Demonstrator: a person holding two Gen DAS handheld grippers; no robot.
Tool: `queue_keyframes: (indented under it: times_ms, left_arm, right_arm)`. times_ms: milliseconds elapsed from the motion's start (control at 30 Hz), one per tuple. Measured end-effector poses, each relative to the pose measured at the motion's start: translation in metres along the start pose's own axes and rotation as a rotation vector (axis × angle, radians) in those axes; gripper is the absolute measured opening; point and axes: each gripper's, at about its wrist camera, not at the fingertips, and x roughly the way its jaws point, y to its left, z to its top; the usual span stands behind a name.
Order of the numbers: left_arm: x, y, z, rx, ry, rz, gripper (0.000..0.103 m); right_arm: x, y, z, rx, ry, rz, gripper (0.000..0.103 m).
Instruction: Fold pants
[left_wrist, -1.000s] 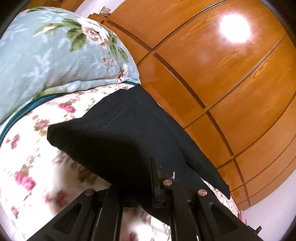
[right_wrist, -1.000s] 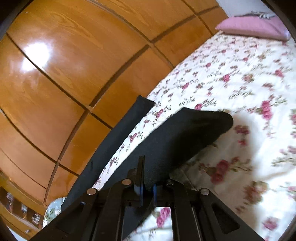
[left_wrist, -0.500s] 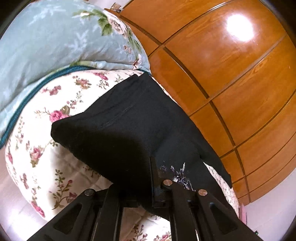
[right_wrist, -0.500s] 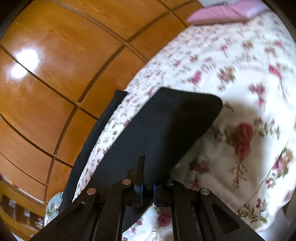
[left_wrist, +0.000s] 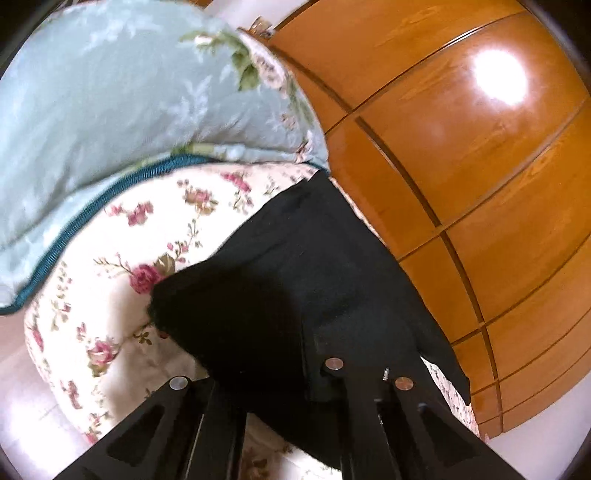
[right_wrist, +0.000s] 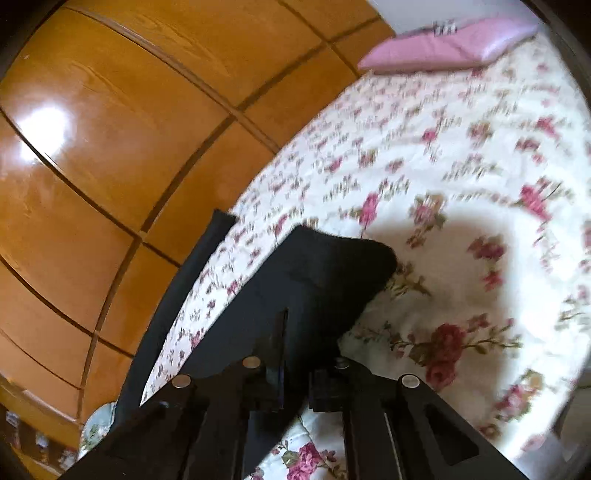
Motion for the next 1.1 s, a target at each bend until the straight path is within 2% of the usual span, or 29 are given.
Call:
queue_keyframes:
  times_ms: [67,133,167,200,233,267,333,367,400,467,567,600,667,833,933,967,1033,1100]
  left_arm:
    - [-0.001,-0.001,0.0,0.031,0.017,0.016,0.006]
    - [0.003,-0.001,-0.002,0.07,0.046,0.072,0.012]
    - [0.003,0.0,-0.002,0.071,0.048,0.102,0.02]
    - [-0.003,0.0,-0.002,0.061,0.027,0.125,0.025]
    - [-0.01,0.0,-0.001,0.056,-0.004,0.152,0.028]
    - [-0.024,-0.003,0.002,0.051,-0.076,0.202,0.029]
    - [-0.051,-0.013,0.009,0.04,-0.216,0.272,0.029]
    - [-0.058,-0.018,0.012,0.037,-0.258,0.278,0.03]
    - [-0.065,-0.028,0.017,0.048,-0.301,0.255,0.031]
    - [-0.063,-0.05,0.024,0.097,-0.308,0.204,0.033]
    - [-0.033,-0.093,0.026,0.198,-0.243,0.111,0.043]
    - [-0.018,-0.107,0.023,0.228,-0.205,0.084,0.051]
    - [0.017,-0.134,0.017,0.284,-0.121,0.035,0.058]
    - [0.123,-0.188,-0.009,0.426,0.064,-0.03,0.06]
    - [0.16,-0.194,-0.023,0.509,0.089,0.036,0.059]
    - [0.172,-0.189,-0.024,0.512,0.115,0.038,0.059]
    - [0.186,-0.175,-0.024,0.463,0.184,0.02,0.059]
    - [0.179,-0.166,-0.02,0.408,0.17,-0.047,0.06]
  right_arm:
    - [-0.006,0.0,-0.002,-0.001,-0.013,-0.015,0.008]
    - [-0.002,-0.004,-0.005,-0.007,0.005,-0.069,0.017]
    - [0.002,-0.009,-0.007,-0.003,0.024,-0.105,0.025]
    - [0.002,-0.012,-0.007,0.011,0.028,-0.111,0.027]
    - [-0.003,-0.017,-0.006,0.033,0.013,-0.104,0.028]
    - [-0.009,-0.019,-0.003,0.039,-0.009,-0.126,0.032]
    - [-0.027,-0.018,0.003,0.032,-0.089,-0.221,0.041]
    - [-0.039,-0.017,0.008,0.031,-0.15,-0.265,0.048]
    - [-0.05,-0.014,0.013,0.03,-0.203,-0.285,0.049]
    - [-0.063,-0.005,0.023,0.003,-0.259,-0.271,0.049]
    - [-0.057,0.02,0.032,-0.077,-0.235,-0.225,0.049]
    - [-0.051,0.028,0.032,-0.098,-0.214,-0.195,0.049]
    - [-0.035,0.043,0.028,-0.125,-0.168,-0.145,0.051]
    - [0.021,0.079,0.014,-0.171,-0.003,-0.023,0.057]
    - [0.061,0.098,0.003,-0.181,0.1,0.025,0.057]
    - [0.074,0.102,0.001,-0.166,0.138,0.036,0.057]
    - [0.092,0.107,0.0,-0.142,0.183,0.066,0.057]
    - [0.116,0.111,0.003,-0.127,0.214,0.076,0.057]
